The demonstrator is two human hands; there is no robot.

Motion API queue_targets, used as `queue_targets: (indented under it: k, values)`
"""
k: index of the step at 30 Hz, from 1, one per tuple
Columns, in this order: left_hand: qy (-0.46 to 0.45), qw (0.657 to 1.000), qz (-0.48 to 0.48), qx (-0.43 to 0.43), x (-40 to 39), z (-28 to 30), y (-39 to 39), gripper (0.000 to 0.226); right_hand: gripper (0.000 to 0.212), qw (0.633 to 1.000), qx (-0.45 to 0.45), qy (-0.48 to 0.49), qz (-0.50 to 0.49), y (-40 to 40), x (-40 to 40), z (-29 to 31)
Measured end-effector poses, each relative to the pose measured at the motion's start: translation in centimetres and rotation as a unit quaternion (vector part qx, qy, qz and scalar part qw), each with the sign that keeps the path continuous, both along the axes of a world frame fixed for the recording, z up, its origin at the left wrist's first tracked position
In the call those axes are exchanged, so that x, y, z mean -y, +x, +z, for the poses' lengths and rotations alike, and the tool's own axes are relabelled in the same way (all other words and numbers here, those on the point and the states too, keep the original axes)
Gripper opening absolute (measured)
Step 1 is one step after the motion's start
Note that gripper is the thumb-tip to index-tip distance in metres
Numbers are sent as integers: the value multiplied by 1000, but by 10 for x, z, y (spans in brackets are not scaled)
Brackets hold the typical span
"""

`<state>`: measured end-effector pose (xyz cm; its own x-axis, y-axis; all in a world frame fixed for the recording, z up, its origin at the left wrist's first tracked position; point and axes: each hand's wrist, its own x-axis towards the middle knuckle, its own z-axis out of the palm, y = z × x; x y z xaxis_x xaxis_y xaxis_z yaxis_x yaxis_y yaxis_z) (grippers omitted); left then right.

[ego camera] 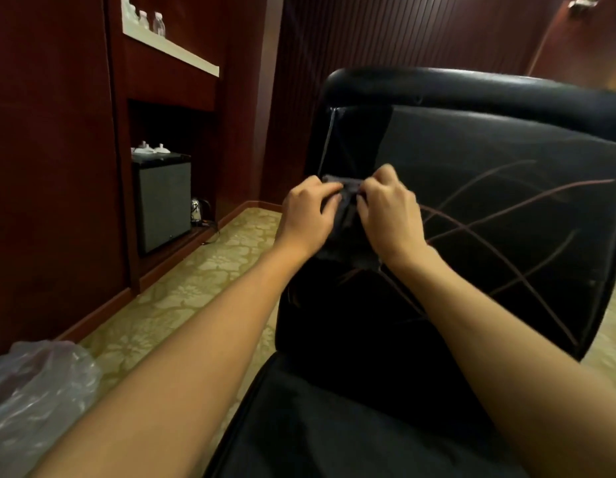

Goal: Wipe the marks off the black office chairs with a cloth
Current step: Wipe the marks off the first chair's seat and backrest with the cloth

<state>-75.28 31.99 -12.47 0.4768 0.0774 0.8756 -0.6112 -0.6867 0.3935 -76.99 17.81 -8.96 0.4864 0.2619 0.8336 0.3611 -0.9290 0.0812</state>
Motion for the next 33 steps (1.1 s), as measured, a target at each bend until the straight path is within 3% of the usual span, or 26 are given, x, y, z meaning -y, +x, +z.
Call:
queue_targets:
  k: [3, 8, 13, 18, 22, 25, 27, 30, 33]
  values:
    - [5, 999, -16, -36, 6, -55, -4, 24, 10, 998, -60, -22, -29, -4, 1, -52]
    - [-19, 996, -17, -81, 11, -139, -28, 20, 27, 990, -94, -93, -43, -20, 0, -113]
    - [-32, 996, -33, -80, 10, -134, -39, 17, 27, 990, -110, -87, -15, -34, 10, -107]
    - [-82, 996, -20, 15, 7, -39, -27, 18, 13, 999, -28, -18, 32, -35, 5, -15]
    - [-87, 995, -45, 11, 2, -9, -19, 19, 25, 997, -45, 53, 42, -33, 2, 6]
    - [-111, 991, -70, -14, 1, -30, -22, 19, 50, 982, -78, 166, 48, -39, -5, -19]
    - [-117, 988, -83, -57, 1, -60, -26, 21, 55, 957, -123, 259, 34, -41, -6, -51]
    - [-104, 985, -68, -119, -2, -111, -32, 27, 43, 927, -209, 312, -19, -42, -3, -101]
    - [-74, 988, -53, -126, 1, -148, -32, 25, 25, 938, -225, 261, -44, -45, -4, -140]
